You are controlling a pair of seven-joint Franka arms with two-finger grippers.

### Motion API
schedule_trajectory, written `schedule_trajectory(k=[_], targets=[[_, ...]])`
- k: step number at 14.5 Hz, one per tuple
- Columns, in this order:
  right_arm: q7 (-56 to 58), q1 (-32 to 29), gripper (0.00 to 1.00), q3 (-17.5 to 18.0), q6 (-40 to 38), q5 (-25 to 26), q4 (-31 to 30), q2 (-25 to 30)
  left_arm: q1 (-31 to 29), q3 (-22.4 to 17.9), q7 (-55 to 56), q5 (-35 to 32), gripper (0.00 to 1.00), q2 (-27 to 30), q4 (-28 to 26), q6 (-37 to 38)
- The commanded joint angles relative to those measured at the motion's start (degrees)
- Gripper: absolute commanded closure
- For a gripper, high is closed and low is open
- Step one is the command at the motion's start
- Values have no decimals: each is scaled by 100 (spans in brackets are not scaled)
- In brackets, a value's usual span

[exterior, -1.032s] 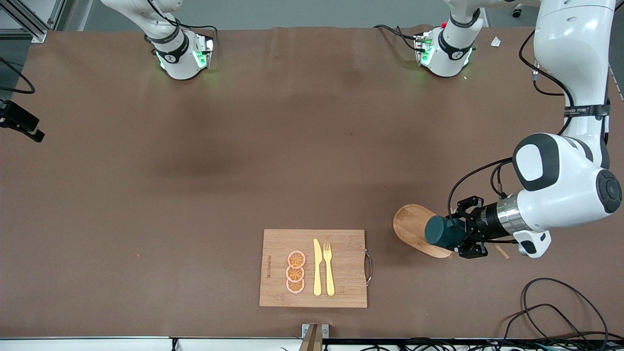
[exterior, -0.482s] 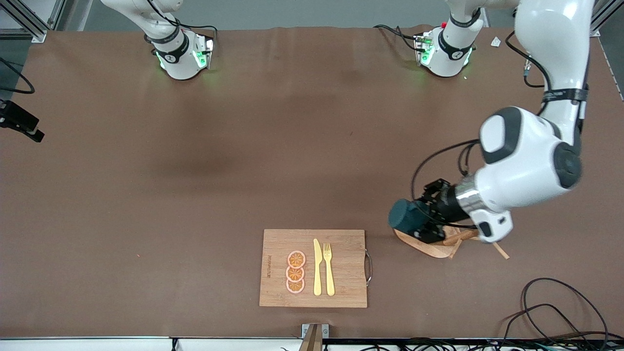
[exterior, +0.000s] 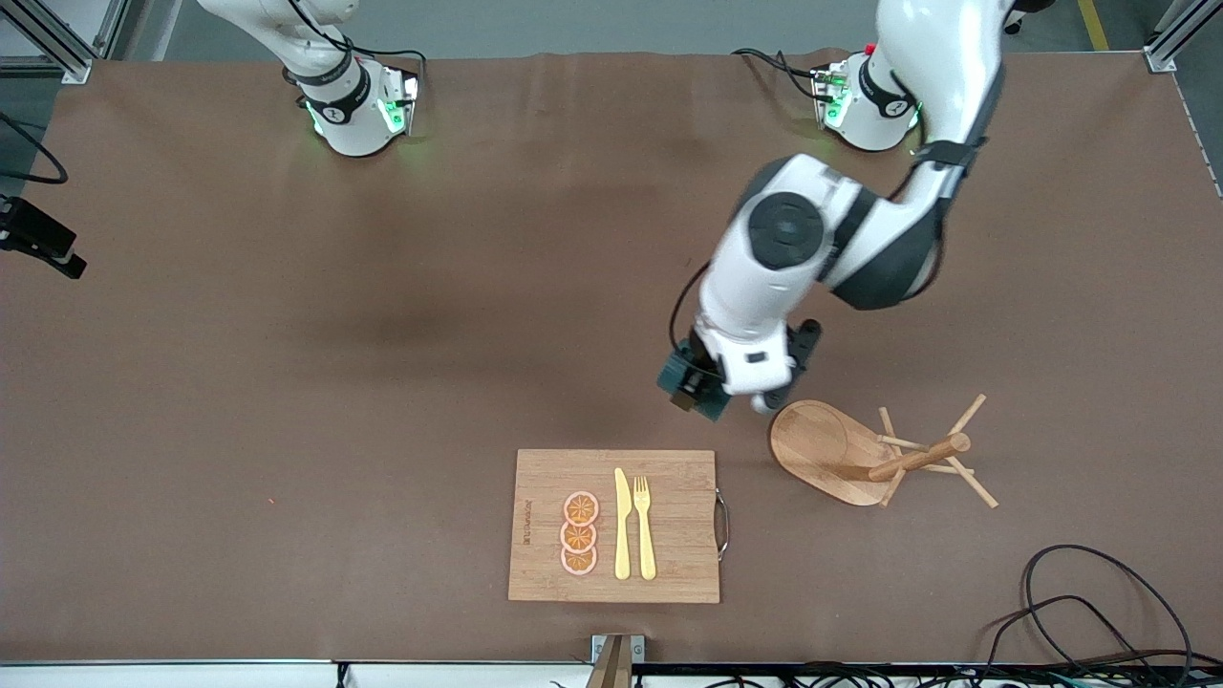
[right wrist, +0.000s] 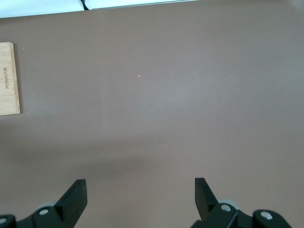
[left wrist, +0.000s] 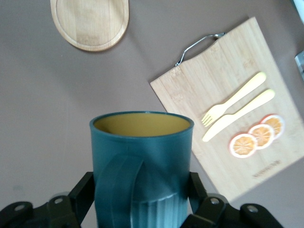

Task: Transfer cup from left to right arm and place
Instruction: 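Lift the teal mug off the stand with the left gripper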

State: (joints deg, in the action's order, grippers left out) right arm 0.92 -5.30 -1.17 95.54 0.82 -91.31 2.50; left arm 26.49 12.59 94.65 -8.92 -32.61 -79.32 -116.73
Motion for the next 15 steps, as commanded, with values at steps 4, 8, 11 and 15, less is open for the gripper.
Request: schedule_trajectory(k=[4,8,11,15], targets=[[118,-190,0,82,34,-117,-54,-13,882,-90,940,-1882,45,-561,48,-69],[118,-208,0,91,35,-117,-28,-179,1331,-90,1695,-2868,47,-877,22,-60],[293,-217,0,82,-1,-108,-36,-329,1639,-107,2065,-3736,47,-1150,22,-16],[400,-217,0,100,8,-126,-80,-566,2122,-107,2741,-5256,47,-1476,-13,141]])
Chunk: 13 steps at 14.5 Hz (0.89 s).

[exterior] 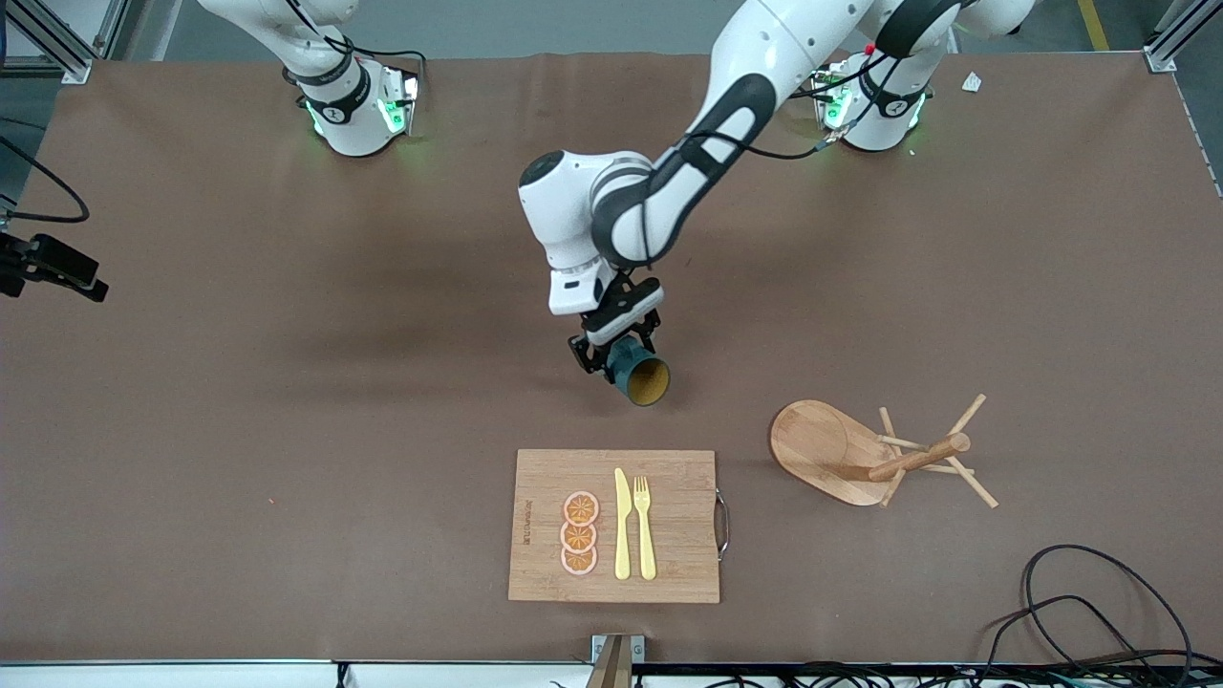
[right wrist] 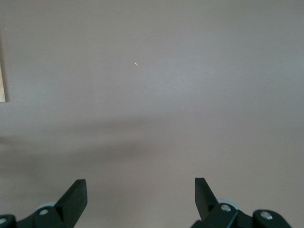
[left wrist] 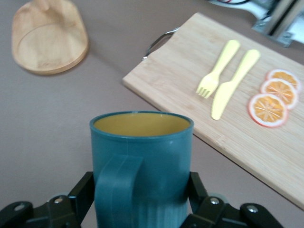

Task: Transfer cup from left to right arm and place
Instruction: 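Lower the teal mug onto the table beside the cutting board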

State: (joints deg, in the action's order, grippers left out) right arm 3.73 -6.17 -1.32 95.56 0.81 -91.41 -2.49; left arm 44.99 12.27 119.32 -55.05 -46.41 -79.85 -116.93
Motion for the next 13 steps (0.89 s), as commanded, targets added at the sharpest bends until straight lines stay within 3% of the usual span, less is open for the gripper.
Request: schedule_trajectory(k=[1,7,9,10,13], targets=[[102,-104,0,123,6,-142,-70,-128,387,-76,459,-1135,47,-218,40,283],[-617,45,0,141,-3,-459,-70,-349,906,-93,1347,-3631,47,-772,-232,934],[-1004,265,0,141,15,-476,-62,-366,924,-93,2135,-4536,46,-1062,-233,944],[-1285,422,0,141,15,-485,-27,-419,924,-93,2366,-4889,42,-1176,-241,961],[-2032,765,0,141,24,-555,-9,-445,1012,-85,2508,-5235,34,-1441,-259,1339]])
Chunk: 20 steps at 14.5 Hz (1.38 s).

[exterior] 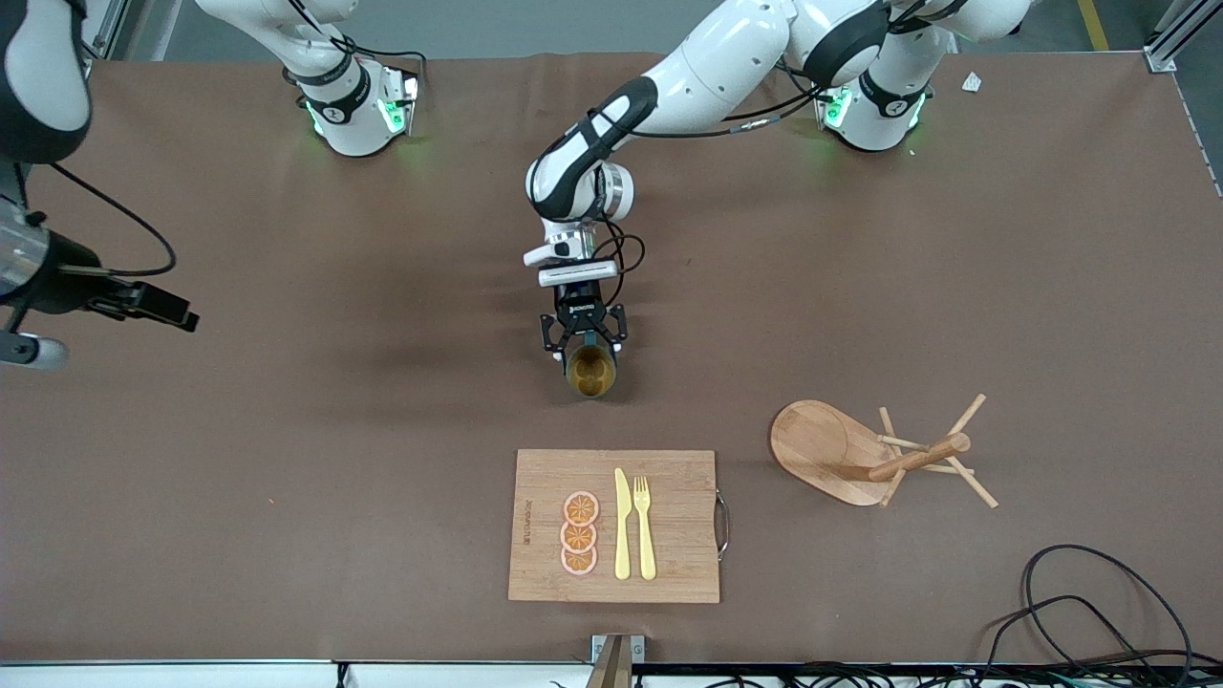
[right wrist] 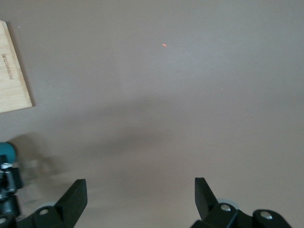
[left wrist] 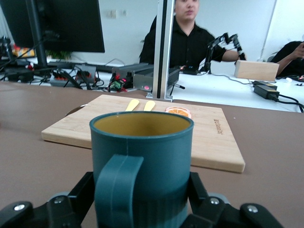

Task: Transfer cup from left to right arm and place
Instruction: 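Open the left gripper and raise it while the right gripper approaches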

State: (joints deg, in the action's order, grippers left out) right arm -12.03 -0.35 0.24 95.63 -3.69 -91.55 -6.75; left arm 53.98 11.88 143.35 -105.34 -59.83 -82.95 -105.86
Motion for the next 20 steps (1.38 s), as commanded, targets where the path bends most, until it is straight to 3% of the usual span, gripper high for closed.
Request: schedule_trajectory(k=[1,2,4,9,12,17,20], targets=[[-771,263,0,-15,8,-262,6,-28,148,-37,140,-180,6,-99,25,241],[-1036,333,0,-15,17,-385,15,-63,165,-37,166,-145,0,-99,-10,241],[-1414,517,0,-15,17,-422,85,-142,271,33,193,29,0,-47,-133,250],[-1978,817,0,-15,52,-422,111,-274,806,560,184,2224,0,479,-81,591],[-2101,966,0,-15,70,-422,111,-344,790,1052,158,3210,0,972,-81,979],[-2110,1089,0,-15,175,-439,111,-493,702,1123,-104,5168,0,2245,-125,1032],[-2443,1274,0,-15,323,-448,111,-616,203,1106,-728,6312,0,3141,-143,1119]])
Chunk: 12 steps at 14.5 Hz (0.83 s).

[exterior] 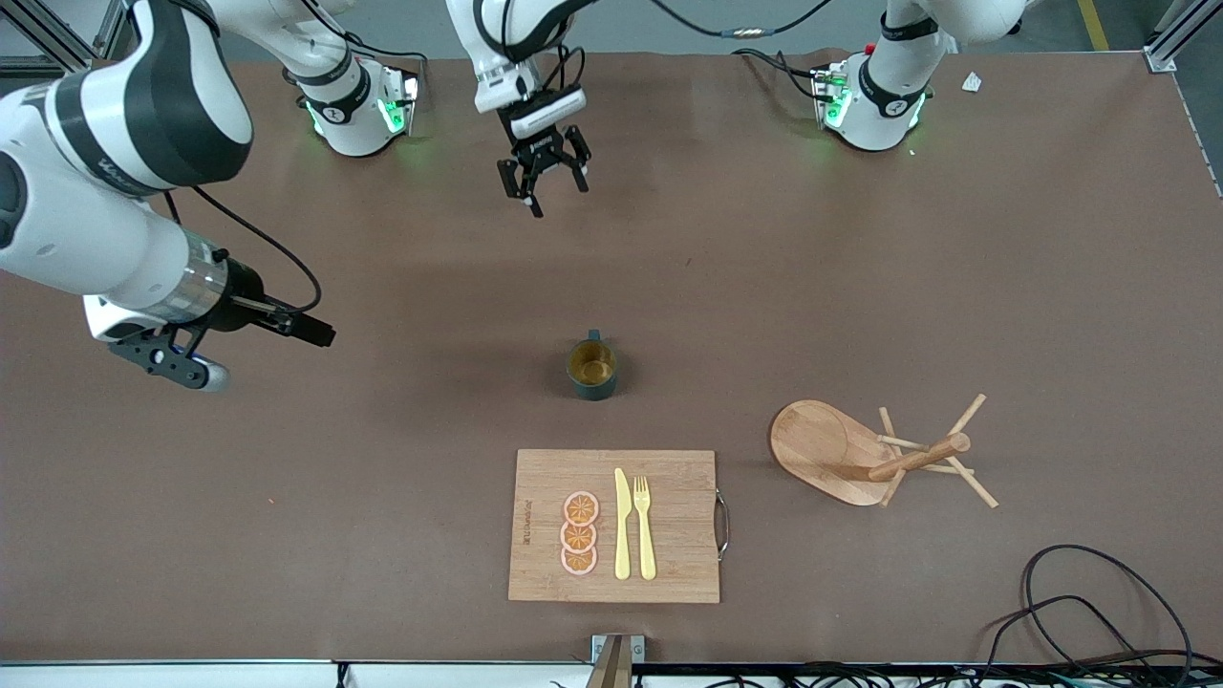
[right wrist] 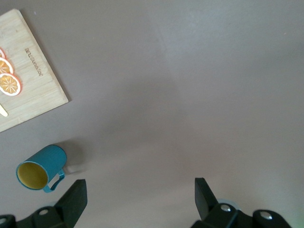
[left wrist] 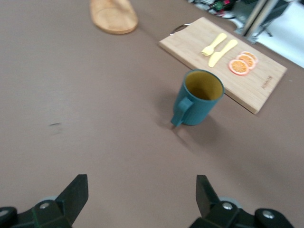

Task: Transfer cup from left to right arm and place
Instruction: 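Open the left gripper and raise it while the right gripper approaches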

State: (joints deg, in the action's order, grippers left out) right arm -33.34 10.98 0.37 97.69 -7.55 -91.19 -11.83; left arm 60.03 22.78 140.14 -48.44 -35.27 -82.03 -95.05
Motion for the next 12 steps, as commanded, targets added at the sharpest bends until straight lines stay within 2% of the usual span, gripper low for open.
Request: schedule_trajectory(k=[1,5,8,12], targets=[[-418,203,0,-28,197,-62,67,-127,-631,16,-704,921,0,923,-226,66],[-840,536,0,-28,233,-62,67,-302,-1931,-11,-2470,1925,0,1628,-95,66],[-1129,791,0,-28,347,-62,67,-460,-2932,-19,-3805,2530,0,1629,467,66],[-2165,1388,0,-19,855,-71,128,-793,-4304,7,-5511,2884,0,1708,495,66]])
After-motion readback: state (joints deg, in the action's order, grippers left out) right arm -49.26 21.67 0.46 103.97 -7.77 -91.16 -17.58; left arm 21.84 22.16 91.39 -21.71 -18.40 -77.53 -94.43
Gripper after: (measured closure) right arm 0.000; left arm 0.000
